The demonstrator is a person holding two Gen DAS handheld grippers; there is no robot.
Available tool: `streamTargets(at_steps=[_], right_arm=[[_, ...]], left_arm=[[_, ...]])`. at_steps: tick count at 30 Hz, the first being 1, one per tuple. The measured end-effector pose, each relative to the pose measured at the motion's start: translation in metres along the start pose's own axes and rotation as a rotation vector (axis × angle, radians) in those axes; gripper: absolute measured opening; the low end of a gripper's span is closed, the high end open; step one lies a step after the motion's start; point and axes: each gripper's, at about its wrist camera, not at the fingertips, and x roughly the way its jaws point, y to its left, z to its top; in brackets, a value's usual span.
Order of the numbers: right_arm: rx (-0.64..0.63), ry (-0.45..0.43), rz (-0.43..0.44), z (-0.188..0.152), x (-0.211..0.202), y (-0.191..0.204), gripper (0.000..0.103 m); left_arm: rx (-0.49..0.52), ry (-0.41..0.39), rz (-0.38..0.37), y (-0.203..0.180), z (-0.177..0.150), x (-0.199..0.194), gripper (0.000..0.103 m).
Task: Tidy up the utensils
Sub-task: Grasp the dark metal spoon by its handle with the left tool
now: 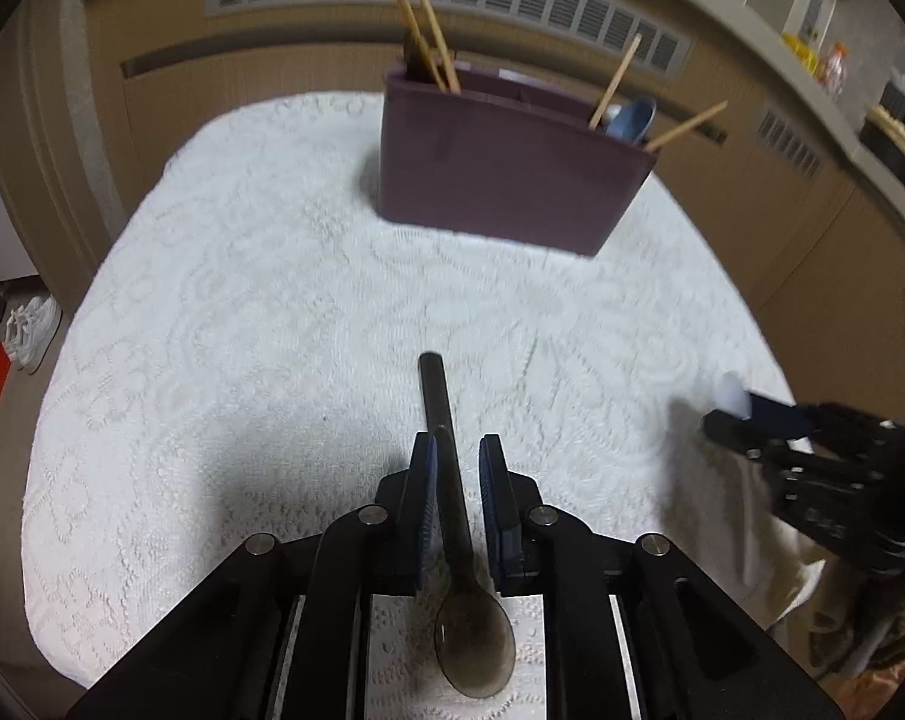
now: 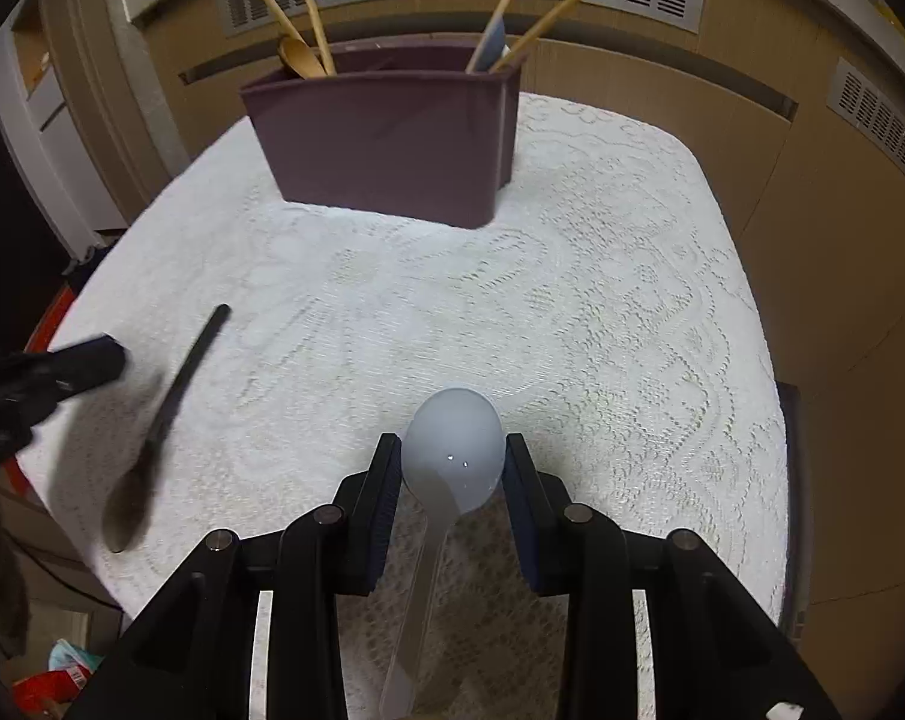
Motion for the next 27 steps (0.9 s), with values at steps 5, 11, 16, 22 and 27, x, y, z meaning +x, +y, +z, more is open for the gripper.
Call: streamTargets(at_steps=[5,11,16,22,27], right_arm=[[-0.034,-0.023,0.011,-0.004,-0.013,0.011,0.032],[-0.044,-0.028,0.013,-0.010,-0.015,0.012,0.032],[-0.027,-0.025,0.021,-0.010,-0.013,0.009,0.032],[-0.012,-0.033,0.026,-0.009,-0.016,0.008,0.032],[-0.018,-0.040,0.026,-0.009,-0.019,0.009,0.032]], left_arm=[[0.010,0.071,0.047,-0.006,0.008,0.025,0.021],[0.031,0.133,0.081,-0.010,0.014,0.046,0.021],[0.083,0.126,0.077,-0.014,0.020,0.053,0.022],[0.119,0.075,0.102,-0.020,0.013,0.050,0.013],[0.113,0.030,0.064,-0.025,0.004,0.033,0.012]])
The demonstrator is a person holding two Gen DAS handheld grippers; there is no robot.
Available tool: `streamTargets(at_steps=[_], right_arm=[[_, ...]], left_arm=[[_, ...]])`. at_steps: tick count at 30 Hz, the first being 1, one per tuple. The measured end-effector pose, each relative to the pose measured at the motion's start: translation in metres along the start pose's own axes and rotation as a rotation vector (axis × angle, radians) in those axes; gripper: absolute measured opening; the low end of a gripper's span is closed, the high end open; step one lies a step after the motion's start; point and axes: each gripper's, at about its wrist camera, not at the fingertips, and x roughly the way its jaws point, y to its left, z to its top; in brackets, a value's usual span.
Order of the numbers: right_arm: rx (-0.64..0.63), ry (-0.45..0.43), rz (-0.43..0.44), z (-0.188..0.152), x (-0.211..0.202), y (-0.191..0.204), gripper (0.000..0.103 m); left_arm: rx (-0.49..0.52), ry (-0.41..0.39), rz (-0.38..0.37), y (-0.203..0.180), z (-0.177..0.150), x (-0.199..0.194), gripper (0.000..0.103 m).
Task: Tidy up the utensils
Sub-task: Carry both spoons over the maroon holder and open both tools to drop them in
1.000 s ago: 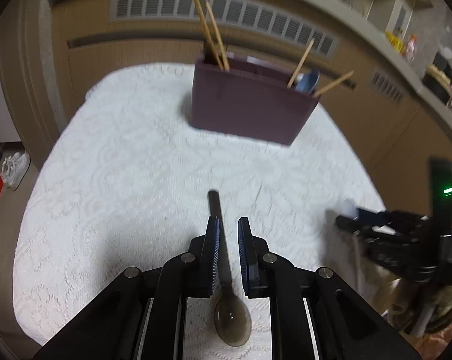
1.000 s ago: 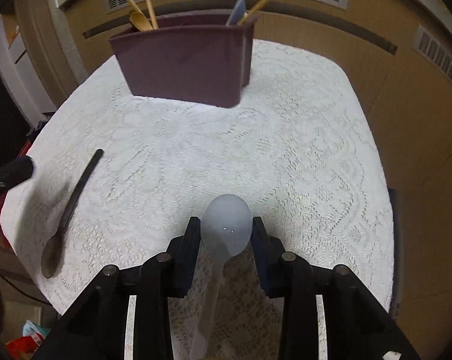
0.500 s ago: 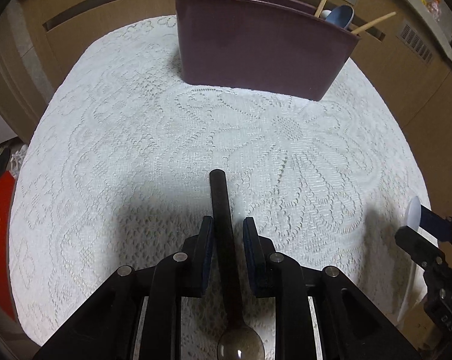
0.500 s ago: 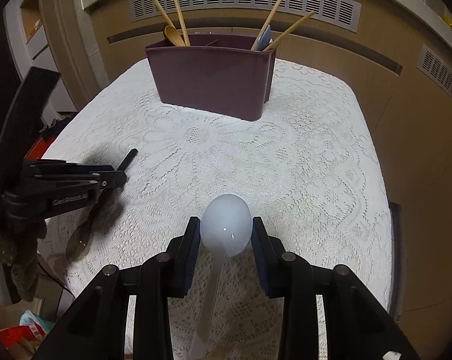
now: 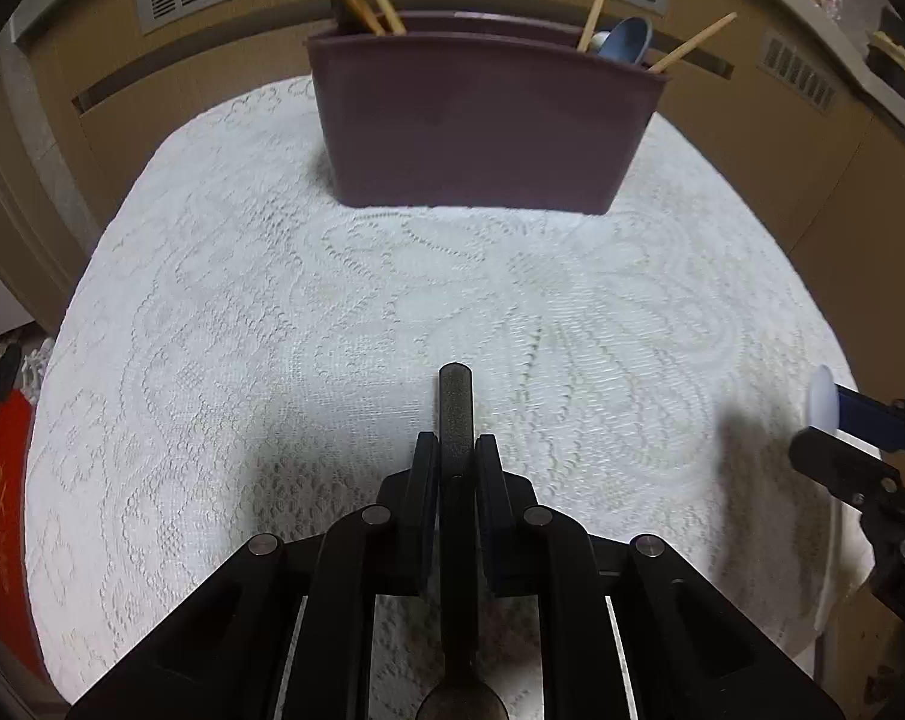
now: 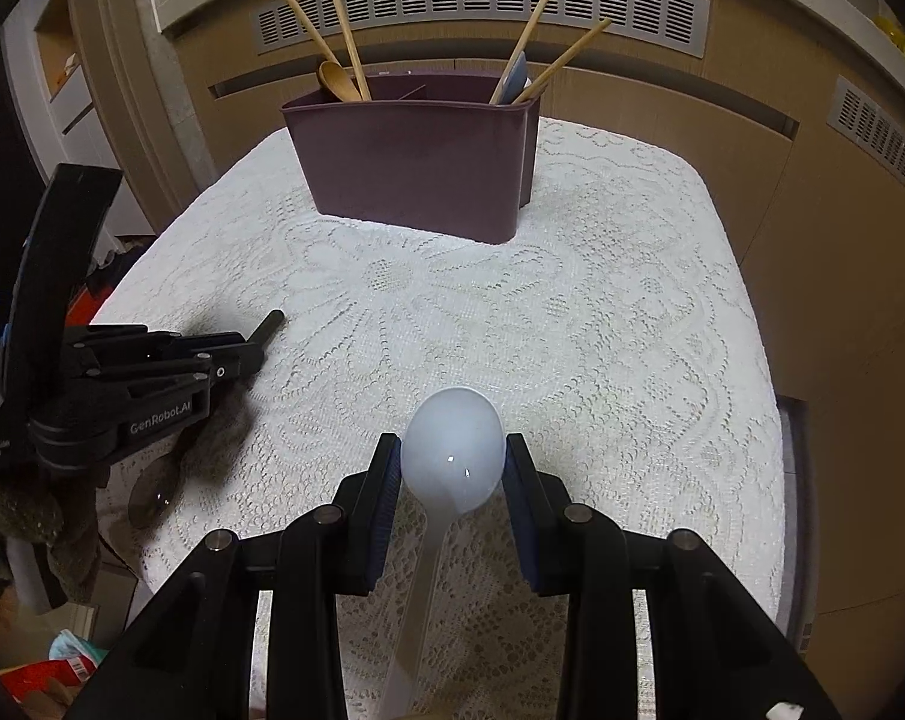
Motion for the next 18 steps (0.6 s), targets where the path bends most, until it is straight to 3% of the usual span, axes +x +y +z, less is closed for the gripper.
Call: streamTargets(at_steps=[5,11,18], right_arm=[[0.015,-0.011,0.022,0.000,-0.004,-0.001,0.032],[0.031,-0.039,0.037,0.006,-0.013,-0.002,0.032],[0.000,-0.241,0.041,0.056,-0.080,0.001,0.032]], left_arm=[[-0.036,-0.102,-0.086,0.001,-0.004,-0.034,0.012],[-0.088,-0.226,-0.138,0.012,0.002,-0.075,0.012],[-0.055,-0.479,-0.190,0.009,0.046,-0.161,0.012]])
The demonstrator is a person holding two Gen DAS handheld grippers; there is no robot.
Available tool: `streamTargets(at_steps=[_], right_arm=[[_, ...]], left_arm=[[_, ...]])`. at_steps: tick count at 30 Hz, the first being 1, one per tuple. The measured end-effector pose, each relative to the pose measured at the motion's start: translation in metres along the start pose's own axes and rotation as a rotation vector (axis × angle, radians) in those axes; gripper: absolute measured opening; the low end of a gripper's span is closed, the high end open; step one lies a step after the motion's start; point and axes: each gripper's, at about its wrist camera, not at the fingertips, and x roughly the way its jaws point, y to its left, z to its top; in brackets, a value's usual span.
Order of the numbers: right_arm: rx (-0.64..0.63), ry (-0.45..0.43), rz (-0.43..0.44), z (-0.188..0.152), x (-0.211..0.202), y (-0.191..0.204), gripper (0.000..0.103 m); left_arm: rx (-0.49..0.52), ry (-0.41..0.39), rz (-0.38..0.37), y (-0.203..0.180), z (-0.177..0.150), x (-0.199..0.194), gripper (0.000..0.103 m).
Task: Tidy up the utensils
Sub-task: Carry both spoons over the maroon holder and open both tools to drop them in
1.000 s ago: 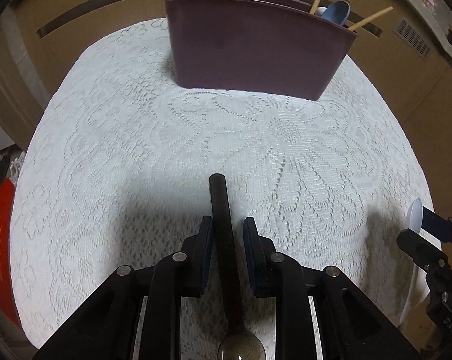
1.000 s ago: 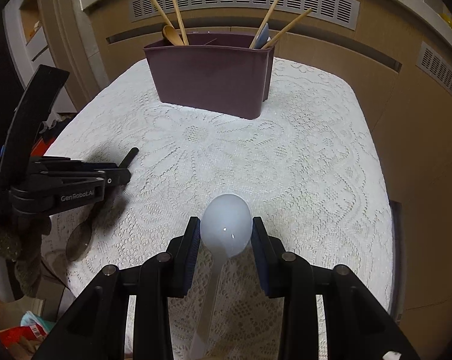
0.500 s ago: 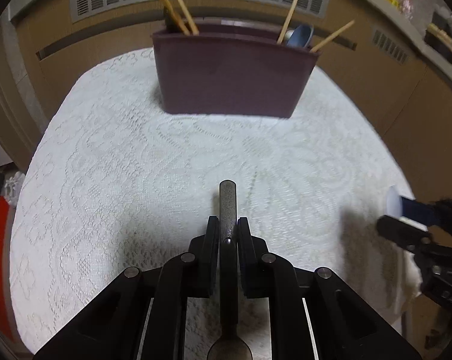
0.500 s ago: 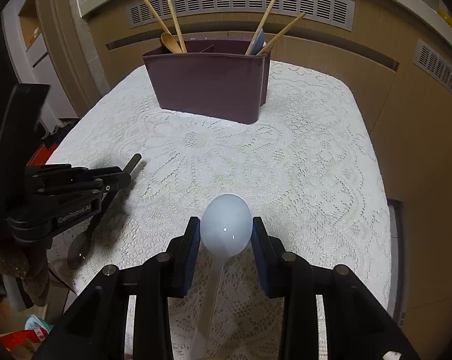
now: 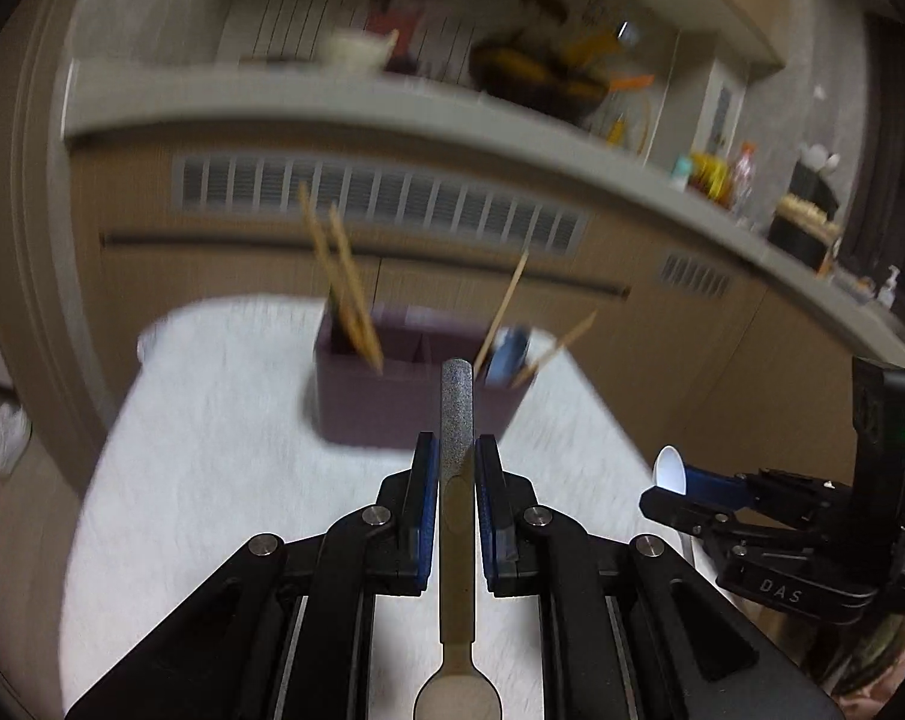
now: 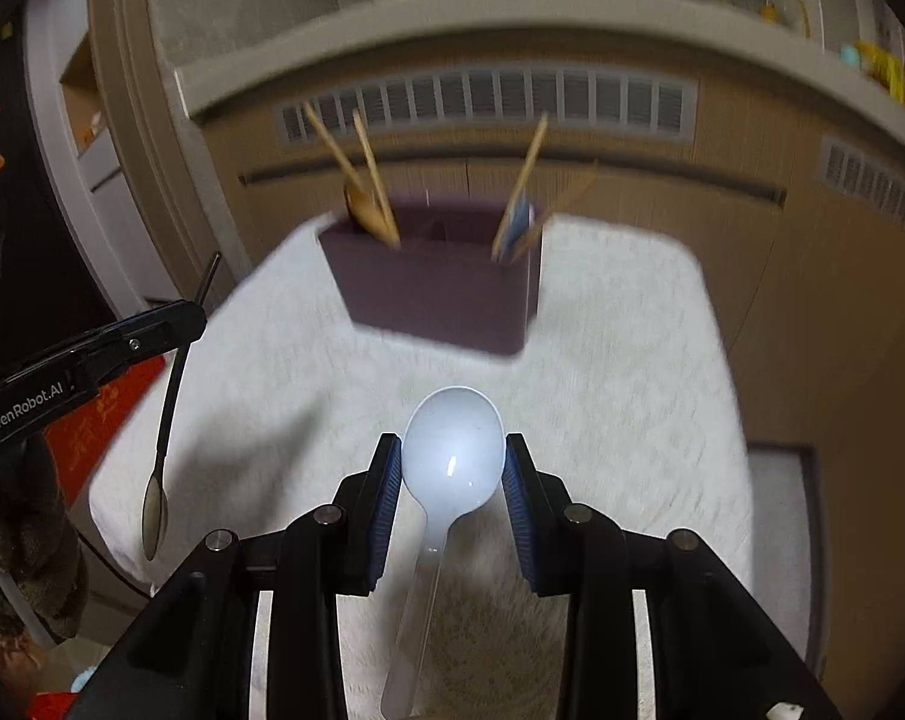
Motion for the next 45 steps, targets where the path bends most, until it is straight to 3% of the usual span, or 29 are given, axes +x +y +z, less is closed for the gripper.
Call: streamTargets(at_steps=[2,7,11,15,20,29,35,39,44,45], right_arm=[[-0.028,-0.078,-0.016,0.029,-0.018,0.003,0.032],[-0.081,-0.385,-0.101,0.113,-0.072,0.011,0.032],[-0.088,-0.500,-0.111,0.153,-0.077,0.013,0.032],[-0.092,-0.536,-0.108,0.175,-0.050,0.012,0.033],[-0.079,-0.508,-0.081,0.177,0.001,0.009,0.033],[-0.083,-0.354,-0.074,0.165,0.126,-0.003,0.033],[-0.048,-0.264,-0.099,0.147,0.176,-0.013,0.033],[-0.091,-0.236,-0.158,0.126,0.198,-0.008,0.033],[-0.151,-0.178,-0.156,0.103,0.208,0.004,0.033],[-0.159,-0.172,-0.160,0.101,0.207,0.006,0.038]], left_arm=[[0.027,-0.096,-0.017,-0.006,0.032,-0.015,0.012],[0.090,-0.405,-0.035,-0.021,0.105,-0.046,0.013],[0.094,-0.470,-0.040,-0.018,0.141,-0.035,0.013],[0.088,-0.470,-0.038,-0.004,0.159,-0.003,0.013],[0.087,-0.450,-0.022,0.010,0.155,0.048,0.013],[0.054,-0.345,0.000,0.048,0.126,0.150,0.013],[-0.011,-0.258,0.028,0.074,0.096,0.201,0.013],[-0.039,-0.202,0.020,0.080,0.077,0.215,0.013],[-0.044,-0.137,0.028,0.076,0.053,0.216,0.013],[-0.050,-0.120,0.034,0.075,0.050,0.215,0.013]])
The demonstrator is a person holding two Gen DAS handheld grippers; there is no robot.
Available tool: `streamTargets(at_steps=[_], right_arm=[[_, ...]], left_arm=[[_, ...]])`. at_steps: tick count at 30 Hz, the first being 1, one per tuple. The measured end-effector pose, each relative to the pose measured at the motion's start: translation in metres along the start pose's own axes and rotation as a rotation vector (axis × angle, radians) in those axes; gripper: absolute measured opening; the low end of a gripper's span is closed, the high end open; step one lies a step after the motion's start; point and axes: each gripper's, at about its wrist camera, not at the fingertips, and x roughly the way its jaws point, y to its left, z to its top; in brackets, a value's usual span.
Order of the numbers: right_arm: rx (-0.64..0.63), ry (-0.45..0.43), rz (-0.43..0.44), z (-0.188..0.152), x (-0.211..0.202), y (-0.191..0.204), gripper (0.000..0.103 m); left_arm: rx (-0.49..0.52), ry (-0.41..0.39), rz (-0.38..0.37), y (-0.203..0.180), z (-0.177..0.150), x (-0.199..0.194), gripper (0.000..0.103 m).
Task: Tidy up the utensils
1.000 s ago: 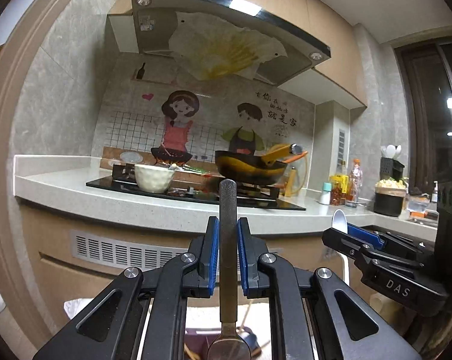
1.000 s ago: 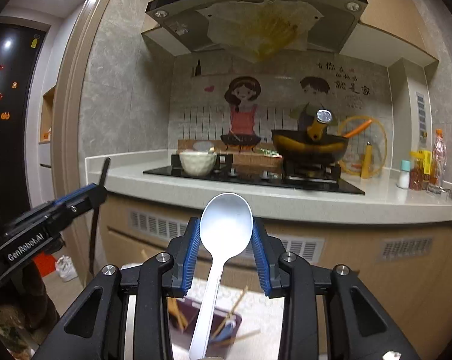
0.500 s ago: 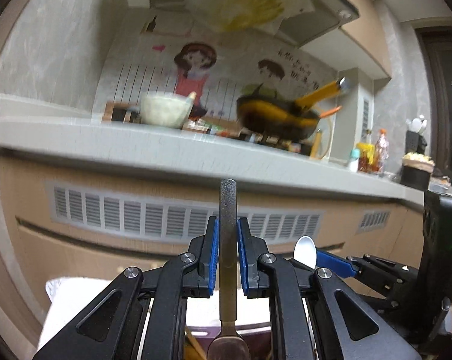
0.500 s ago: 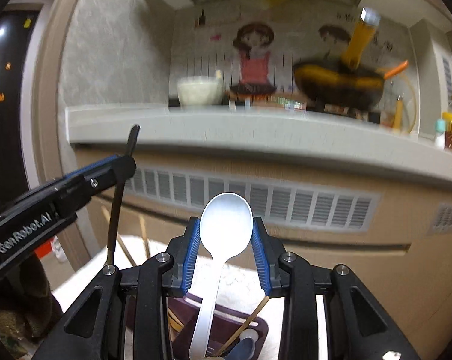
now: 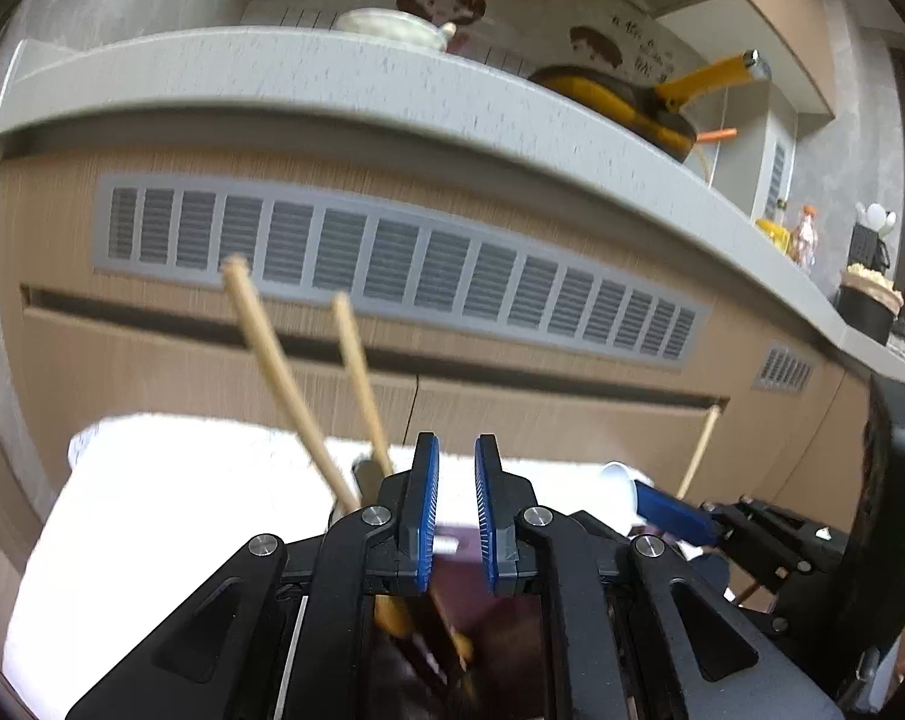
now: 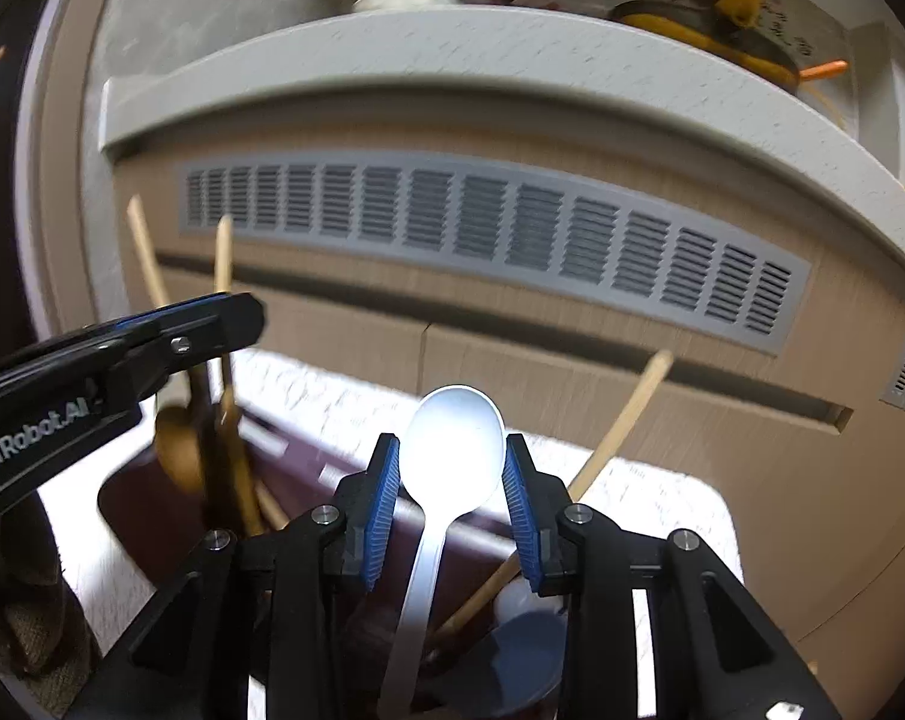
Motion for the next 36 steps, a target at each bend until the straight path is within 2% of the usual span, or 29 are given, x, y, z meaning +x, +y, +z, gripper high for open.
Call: streamTargets(at_steps=[2,3,4,6,7,8,10,12,17,19,23,28,32,36], right_arm=[[-0.002,0.000,0.007,-0.001,-0.008,0.002,0.052],[0.003,-0.002,-0.003,-0.001,-0.013,0.003,0.064],[0.011,-0.004,-0.011,-0.001,-0.020,0.002,0.071],[0.031,-0.001,0.007,-0.001,-0.035,0.001,0.074],[0.038,0.008,0.019,-0.002,-0.042,0.001,0.076],[0.044,0.014,0.027,-0.002,-0.048,0.001,0.077],[0.068,0.025,0.044,-0.006,-0.068,-0.001,0.080],[0.100,0.032,0.058,-0.011,-0.092,-0.005,0.084],[0.168,0.039,0.057,-0.026,-0.149,-0.015,0.092],[0.192,0.047,0.041,-0.036,-0.169,-0.020,0.093],[0.271,0.078,0.004,-0.061,-0.202,-0.027,0.094],[0.314,0.078,-0.059,-0.095,-0.230,-0.019,0.095],[0.309,0.070,-0.106,-0.110,-0.242,-0.008,0.095],[0.290,0.083,-0.098,-0.120,-0.249,0.000,0.095]], left_arm=[[-0.006,0.026,0.016,-0.003,-0.004,-0.005,0.014],[-0.006,0.034,0.018,-0.005,-0.005,-0.008,0.014],[-0.005,0.044,0.027,-0.007,-0.006,-0.013,0.015],[-0.001,0.053,0.042,-0.013,-0.006,-0.025,0.022],[0.001,0.055,0.048,-0.016,-0.006,-0.034,0.031],[0.002,0.056,0.054,-0.018,-0.005,-0.042,0.044],[0.003,0.045,0.069,-0.023,-0.005,-0.063,0.060],[0.013,0.026,0.099,-0.029,-0.005,-0.092,0.069],[0.044,-0.002,0.178,-0.037,-0.022,-0.156,0.100],[0.062,-0.002,0.202,-0.039,-0.037,-0.177,0.103],[0.104,0.055,0.225,-0.045,-0.067,-0.203,0.103],[0.180,0.028,0.242,-0.065,-0.104,-0.234,0.103],[0.161,0.057,0.190,-0.071,-0.114,-0.243,0.103],[0.203,0.063,0.231,-0.079,-0.119,-0.248,0.103]])
